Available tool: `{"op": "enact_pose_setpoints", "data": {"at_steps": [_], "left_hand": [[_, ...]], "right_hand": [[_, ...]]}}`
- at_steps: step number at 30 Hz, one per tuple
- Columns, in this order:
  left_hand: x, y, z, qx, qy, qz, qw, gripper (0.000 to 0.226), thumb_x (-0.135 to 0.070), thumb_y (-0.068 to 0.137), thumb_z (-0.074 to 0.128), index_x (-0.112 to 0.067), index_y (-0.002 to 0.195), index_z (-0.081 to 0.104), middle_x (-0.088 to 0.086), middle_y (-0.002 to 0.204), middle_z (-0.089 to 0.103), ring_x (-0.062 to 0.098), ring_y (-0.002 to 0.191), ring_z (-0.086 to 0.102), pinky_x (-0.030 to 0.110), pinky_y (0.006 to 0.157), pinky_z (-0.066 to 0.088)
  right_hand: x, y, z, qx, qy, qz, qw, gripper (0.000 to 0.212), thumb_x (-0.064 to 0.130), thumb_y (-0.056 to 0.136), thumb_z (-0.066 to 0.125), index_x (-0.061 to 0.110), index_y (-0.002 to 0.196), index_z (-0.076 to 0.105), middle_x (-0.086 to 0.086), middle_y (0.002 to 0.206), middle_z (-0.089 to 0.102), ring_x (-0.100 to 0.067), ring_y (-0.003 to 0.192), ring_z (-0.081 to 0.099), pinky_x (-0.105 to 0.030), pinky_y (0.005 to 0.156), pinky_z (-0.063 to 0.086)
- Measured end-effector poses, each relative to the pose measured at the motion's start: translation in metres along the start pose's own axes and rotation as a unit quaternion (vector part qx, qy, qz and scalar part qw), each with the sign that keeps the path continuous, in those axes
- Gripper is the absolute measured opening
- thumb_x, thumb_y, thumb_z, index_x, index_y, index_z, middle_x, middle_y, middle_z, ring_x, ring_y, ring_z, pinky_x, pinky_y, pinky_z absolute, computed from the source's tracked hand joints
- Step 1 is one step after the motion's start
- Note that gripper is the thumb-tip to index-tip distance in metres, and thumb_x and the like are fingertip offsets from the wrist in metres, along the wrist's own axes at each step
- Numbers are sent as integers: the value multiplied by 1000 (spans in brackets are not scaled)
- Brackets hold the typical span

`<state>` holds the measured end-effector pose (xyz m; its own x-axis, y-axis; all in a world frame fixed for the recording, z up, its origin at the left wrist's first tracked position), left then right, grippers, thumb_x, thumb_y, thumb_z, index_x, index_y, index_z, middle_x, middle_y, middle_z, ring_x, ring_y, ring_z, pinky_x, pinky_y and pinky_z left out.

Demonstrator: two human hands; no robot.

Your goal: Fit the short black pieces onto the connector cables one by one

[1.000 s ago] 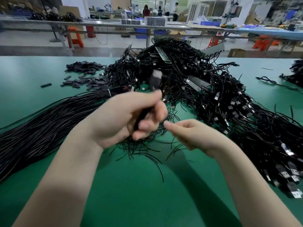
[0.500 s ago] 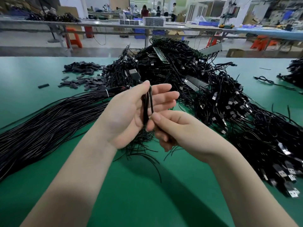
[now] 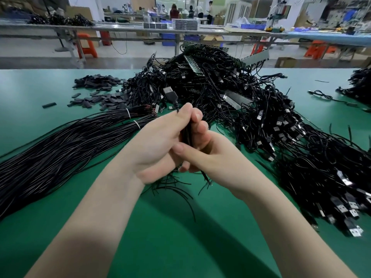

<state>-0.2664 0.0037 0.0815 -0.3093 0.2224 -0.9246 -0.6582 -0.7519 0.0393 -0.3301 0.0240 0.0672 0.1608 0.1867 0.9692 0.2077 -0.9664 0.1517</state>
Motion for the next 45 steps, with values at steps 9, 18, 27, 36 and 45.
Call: {"op": "enact_pose_setpoints", "data": {"at_steps": [9,18,27,36,45], "left_hand": [[-17,-7,-37,-184,405,22,895,39,-47,97,48,-20,80,71,5,86,74,11,77,67,30,70,54],[-57,-20,-30,-181,715,181,651,56,-35,91,60,-36,144,40,-6,144,45,8,130,40,22,109,29],[-4,1,-10,89,701,98,701,57,-47,82,70,-39,136,53,-12,126,58,-2,117,45,12,98,36],[34,-7,-22,126,782,11,610,64,-56,87,59,-27,141,41,-5,118,51,15,110,52,31,95,42],[32,-31,-5,32,878,211,429,37,-40,92,43,-13,81,65,2,69,59,22,51,60,28,41,39]], "right_hand": [[-3,2,-5,-75,-360,-14,930,22,41,99,41,20,105,46,8,76,48,-15,65,47,-32,56,34],[-57,-2,-9,53,52,182,981,28,28,104,33,20,87,53,9,58,32,-11,45,24,-27,51,39],[-61,-20,-6,214,103,213,948,24,26,104,38,12,93,52,3,62,37,-15,51,29,-27,54,41],[-77,-27,7,290,163,254,908,26,33,97,40,16,97,60,5,64,39,-10,50,27,-24,57,41],[-91,-22,15,280,201,254,904,20,27,103,35,15,108,51,6,67,39,-8,52,27,-23,59,35]]}}
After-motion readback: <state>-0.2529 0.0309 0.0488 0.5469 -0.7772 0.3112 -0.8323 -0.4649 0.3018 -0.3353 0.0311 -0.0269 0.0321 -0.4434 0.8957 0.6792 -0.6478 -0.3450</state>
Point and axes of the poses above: each hand's wrist, its own y-axis towards the middle knuckle, its own z-axis out of the palm, x = y × z, the point moved 8 cm from there along y, towards the middle knuckle
